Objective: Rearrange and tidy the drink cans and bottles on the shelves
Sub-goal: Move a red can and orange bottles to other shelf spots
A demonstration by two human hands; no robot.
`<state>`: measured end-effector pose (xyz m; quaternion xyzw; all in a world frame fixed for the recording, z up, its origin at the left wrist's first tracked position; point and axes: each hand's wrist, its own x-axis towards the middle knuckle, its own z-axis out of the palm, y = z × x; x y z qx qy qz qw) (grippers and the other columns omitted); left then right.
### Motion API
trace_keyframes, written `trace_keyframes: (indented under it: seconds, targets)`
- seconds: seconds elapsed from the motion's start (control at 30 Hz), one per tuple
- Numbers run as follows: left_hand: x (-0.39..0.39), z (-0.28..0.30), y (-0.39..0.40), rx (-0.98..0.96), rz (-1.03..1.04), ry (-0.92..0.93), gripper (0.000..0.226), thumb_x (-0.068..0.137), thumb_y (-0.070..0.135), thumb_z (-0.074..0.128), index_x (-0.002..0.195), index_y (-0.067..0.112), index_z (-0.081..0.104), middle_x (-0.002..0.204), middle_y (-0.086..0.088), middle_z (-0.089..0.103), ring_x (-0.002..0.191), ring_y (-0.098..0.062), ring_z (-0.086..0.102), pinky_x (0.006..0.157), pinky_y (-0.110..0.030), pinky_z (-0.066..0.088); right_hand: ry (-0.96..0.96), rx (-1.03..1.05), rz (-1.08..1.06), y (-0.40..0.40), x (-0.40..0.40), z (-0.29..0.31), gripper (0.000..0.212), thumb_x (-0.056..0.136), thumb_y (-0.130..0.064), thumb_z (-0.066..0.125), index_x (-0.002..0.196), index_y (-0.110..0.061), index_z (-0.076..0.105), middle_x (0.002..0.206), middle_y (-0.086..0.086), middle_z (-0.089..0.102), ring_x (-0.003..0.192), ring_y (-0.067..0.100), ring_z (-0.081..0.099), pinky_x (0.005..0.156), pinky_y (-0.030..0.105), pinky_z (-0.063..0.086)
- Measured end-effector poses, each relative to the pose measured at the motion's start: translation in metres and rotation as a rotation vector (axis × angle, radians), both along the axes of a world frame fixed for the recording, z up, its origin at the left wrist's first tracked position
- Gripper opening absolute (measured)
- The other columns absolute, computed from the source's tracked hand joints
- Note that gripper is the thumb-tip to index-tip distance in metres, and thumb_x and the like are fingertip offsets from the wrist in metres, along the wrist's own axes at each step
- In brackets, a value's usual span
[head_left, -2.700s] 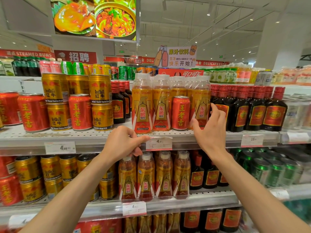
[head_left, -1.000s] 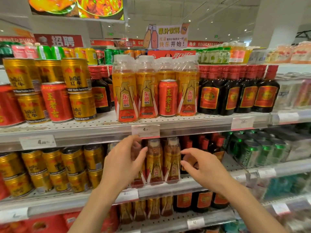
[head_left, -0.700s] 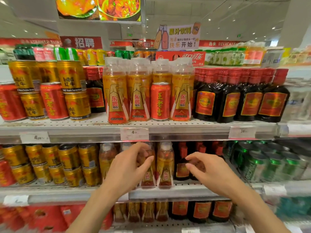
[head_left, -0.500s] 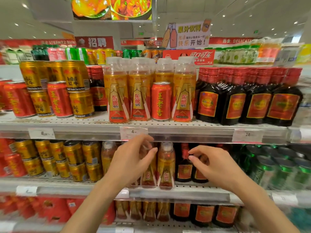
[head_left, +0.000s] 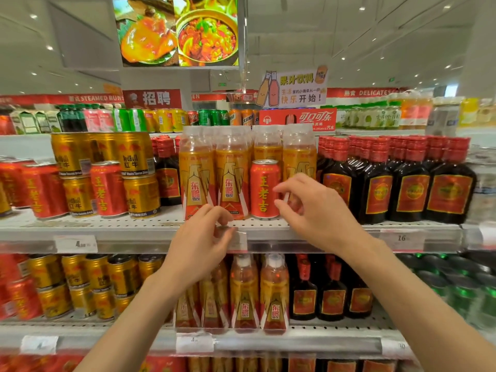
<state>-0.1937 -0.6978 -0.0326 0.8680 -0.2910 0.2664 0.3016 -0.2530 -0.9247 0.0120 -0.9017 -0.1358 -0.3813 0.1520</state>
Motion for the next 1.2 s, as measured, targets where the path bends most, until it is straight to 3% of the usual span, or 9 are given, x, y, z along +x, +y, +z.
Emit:
trace_keyframes:
  seconds: [0.1,0.27,0.43,0.63,0.83,1.0,1.1,1.2]
  targets:
    - [0.008,0.004,0.002,0.026,0.001,0.006,0.007,0.098,0.033,0.065,0.103,0.033,0.061,0.098,0.019,0.058,0.087,0.004,0.057,0.074,-0.015,0.047,-0.054,-0.062,-0.045,0.013,0.018,0.016,0.034,0.096,-0.032,0.062,0.126,-0.017,0.062,0.125,-0.004,0.051,0.072,0.009,0.060,0.067,0.033,0.060]
    - [0.018,0.004,0.008,0.029,-0.047,0.047,0.001,0.096,0.031,0.066,0.097,0.030,0.066,0.095,0.016,0.059,0.085,-0.001,0.057,0.072,-0.016,0.046,0.035,-0.085,-0.157,0.022,0.035,0.027,0.048,0.097,-0.039,0.057,0.140,-0.020,0.048,0.138,-0.002,0.044,0.089,0.023,0.066,0.079,0.041,0.059]
    - [0.023,0.008,0.014,0.026,-0.116,0.103,0.004,0.096,0.030,0.067,0.092,0.029,0.069,0.095,0.014,0.061,0.082,-0.002,0.056,0.072,-0.020,0.046,0.026,-0.052,-0.149,0.023,0.038,0.032,0.037,0.094,-0.042,0.061,0.122,-0.022,0.048,0.125,-0.002,0.048,0.078,0.020,0.063,0.073,0.037,0.056]
    - [0.021,0.010,0.016,-0.002,-0.130,0.106,0.005,0.095,0.033,0.067,0.091,0.030,0.069,0.095,0.014,0.063,0.087,-0.003,0.059,0.077,-0.024,0.051,0.070,0.053,-0.107,0.022,0.031,0.039,0.040,0.087,-0.055,0.066,0.093,-0.022,0.045,0.092,-0.010,0.055,0.076,0.009,0.052,0.075,0.035,0.047]
    - [0.017,0.009,0.013,-0.011,-0.121,0.086,0.007,0.097,0.039,0.065,0.100,0.032,0.065,0.097,0.016,0.064,0.086,-0.002,0.060,0.076,-0.024,0.053,0.038,0.143,-0.059,0.015,0.024,0.036,0.039,0.085,-0.054,0.070,0.084,-0.023,0.046,0.088,-0.012,0.060,0.068,-0.001,0.047,0.066,0.029,0.040]
    - [0.011,0.009,0.004,-0.075,-0.209,0.195,0.046,0.091,0.045,0.071,0.132,0.033,0.053,0.104,0.017,0.062,0.080,-0.005,0.064,0.073,-0.022,0.055,0.045,0.457,0.060,0.007,0.010,0.028,0.040,0.088,-0.048,0.071,0.084,-0.017,0.046,0.095,0.000,0.068,0.068,0.021,0.071,0.062,0.047,0.060]
    - [0.003,0.012,-0.006,-0.138,-0.308,0.286,0.071,0.084,0.051,0.077,0.144,0.037,0.041,0.119,0.020,0.057,0.085,-0.005,0.068,0.082,-0.030,0.061,0.057,0.612,0.113,0.002,0.000,0.025,0.042,0.090,-0.043,0.071,0.086,-0.009,0.047,0.097,0.011,0.070,0.059,0.014,0.071,0.051,0.034,0.058]
    - [-0.002,0.013,-0.018,-0.191,-0.356,0.305,0.079,0.082,0.051,0.079,0.147,0.040,0.037,0.128,0.021,0.054,0.088,-0.003,0.069,0.084,-0.031,0.062,0.097,0.733,0.141,-0.001,-0.007,0.018,0.040,0.090,-0.042,0.071,0.083,-0.009,0.049,0.089,0.005,0.071,0.054,0.015,0.070,0.045,0.024,0.050]
